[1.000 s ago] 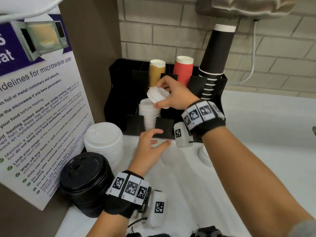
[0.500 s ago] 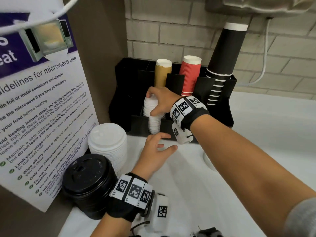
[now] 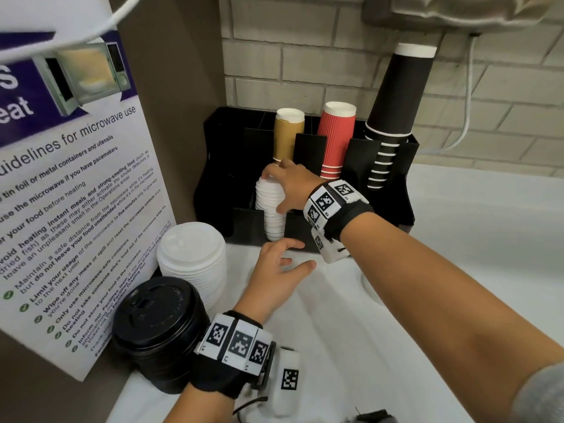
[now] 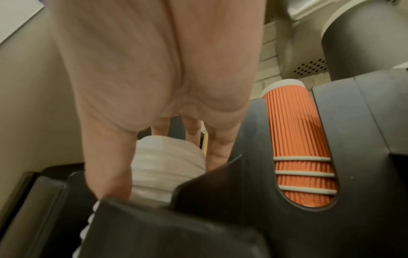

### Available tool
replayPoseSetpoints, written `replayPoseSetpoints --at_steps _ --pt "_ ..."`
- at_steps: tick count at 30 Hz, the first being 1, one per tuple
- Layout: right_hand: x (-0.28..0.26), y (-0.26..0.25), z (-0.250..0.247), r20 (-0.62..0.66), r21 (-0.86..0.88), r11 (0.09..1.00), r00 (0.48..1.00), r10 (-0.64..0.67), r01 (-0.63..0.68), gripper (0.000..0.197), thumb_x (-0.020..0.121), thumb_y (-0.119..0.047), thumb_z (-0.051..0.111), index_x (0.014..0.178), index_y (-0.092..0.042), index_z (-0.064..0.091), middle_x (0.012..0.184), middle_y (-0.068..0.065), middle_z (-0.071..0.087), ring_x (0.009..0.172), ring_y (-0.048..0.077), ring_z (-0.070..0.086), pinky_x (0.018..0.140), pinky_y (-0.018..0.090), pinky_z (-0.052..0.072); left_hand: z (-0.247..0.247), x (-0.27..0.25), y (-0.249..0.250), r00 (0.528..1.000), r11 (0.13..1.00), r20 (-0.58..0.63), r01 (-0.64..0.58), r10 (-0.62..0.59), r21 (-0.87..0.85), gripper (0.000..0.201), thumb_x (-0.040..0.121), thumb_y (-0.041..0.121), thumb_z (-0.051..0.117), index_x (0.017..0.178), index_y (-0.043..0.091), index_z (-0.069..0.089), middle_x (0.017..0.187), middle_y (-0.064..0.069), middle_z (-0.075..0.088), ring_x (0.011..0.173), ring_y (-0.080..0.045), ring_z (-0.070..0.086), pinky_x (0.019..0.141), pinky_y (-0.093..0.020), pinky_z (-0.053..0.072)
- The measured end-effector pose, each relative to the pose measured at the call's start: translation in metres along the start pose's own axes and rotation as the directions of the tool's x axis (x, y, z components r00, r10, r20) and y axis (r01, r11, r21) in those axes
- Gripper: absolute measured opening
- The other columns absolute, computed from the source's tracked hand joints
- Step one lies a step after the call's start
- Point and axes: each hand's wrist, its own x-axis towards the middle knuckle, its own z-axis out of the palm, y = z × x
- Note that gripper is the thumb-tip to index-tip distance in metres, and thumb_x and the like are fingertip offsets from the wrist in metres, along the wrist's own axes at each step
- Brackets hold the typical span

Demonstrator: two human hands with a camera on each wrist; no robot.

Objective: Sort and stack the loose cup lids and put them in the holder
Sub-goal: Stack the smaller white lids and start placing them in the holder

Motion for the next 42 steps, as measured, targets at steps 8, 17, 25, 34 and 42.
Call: replayPoseSetpoints --at_steps 8,17,25,34,42 --pt "-0.009 -0.004 0.004 -0.11 -0.141 0.989 0.993 0.031 -0.047 0.076 0.071 -0.026 0.081 0.136 -0.022 0.042 0.133 0.01 0.042 0.117 0.034 0.045 0.09 0.045 0.048 -0.001 0.001 0.0 1.0 1.0 -0.001 -0.008 0.008 -0.008 0.028 0.086 0.028 0.07 0.098 0.046 0.054 0.122 0.011 0.043 0.107 -0.001 0.051 0.074 -0.011 0.04" --pt "-0.089 0.023 -0.037 -0.44 0.557 0.829 0.829 0.344 -0.048 0.027 0.082 -0.029 0.072 0.104 -0.017 0.061 0.098 0.001 0.061 0.088 0.014 0.06 0.079 0.03 0.051 -0.005 0.002 -0.001 0.998 0.999 -0.047 -0.043 0.044 0.023 0.027 0.086 0.027 0.071 0.106 0.04 0.058 0.122 0.011 0.046 0.104 0.003 0.053 0.071 -0.003 0.041" --pt "-0.176 0.065 0.032 0.228 0.317 0.605 0.678 0.699 -0.731 0.055 0.084 -0.038 0.067 0.131 -0.012 0.053 0.131 0.01 0.056 0.119 0.028 0.053 0.096 0.034 0.041 -0.004 -0.002 0.004 0.996 0.998 -0.073 -0.051 0.053 0.028 0.028 0.088 0.026 0.069 0.114 0.031 0.061 0.122 0.01 0.049 0.104 -0.004 0.055 0.081 -0.025 0.048" --pt "-0.171 0.076 0.066 0.246 0.281 0.595 0.656 0.714 -0.753 0.08 0.066 -0.022 0.084 0.134 -0.022 0.042 0.118 0.009 0.054 0.103 0.028 0.057 0.083 0.032 0.046 -0.005 -0.004 0.008 0.997 0.997 -0.047 -0.061 0.063 0.045 0.028 0.088 0.026 0.068 0.115 0.03 0.061 0.126 0.008 0.05 0.101 -0.002 0.054 0.082 -0.025 0.047" --pt "-0.176 0.074 0.062 0.269 0.297 0.614 0.682 0.68 -0.731 0.066 0.066 -0.023 0.08 0.123 -0.02 0.046 0.101 0.004 0.054 0.085 0.023 0.057 0.067 0.029 0.045 -0.006 -0.003 0.011 0.997 0.996 -0.004 -0.073 0.073 0.055 0.026 0.088 0.028 0.068 0.112 0.034 0.061 0.125 0.011 0.052 0.101 0.002 0.055 0.073 -0.019 0.045"
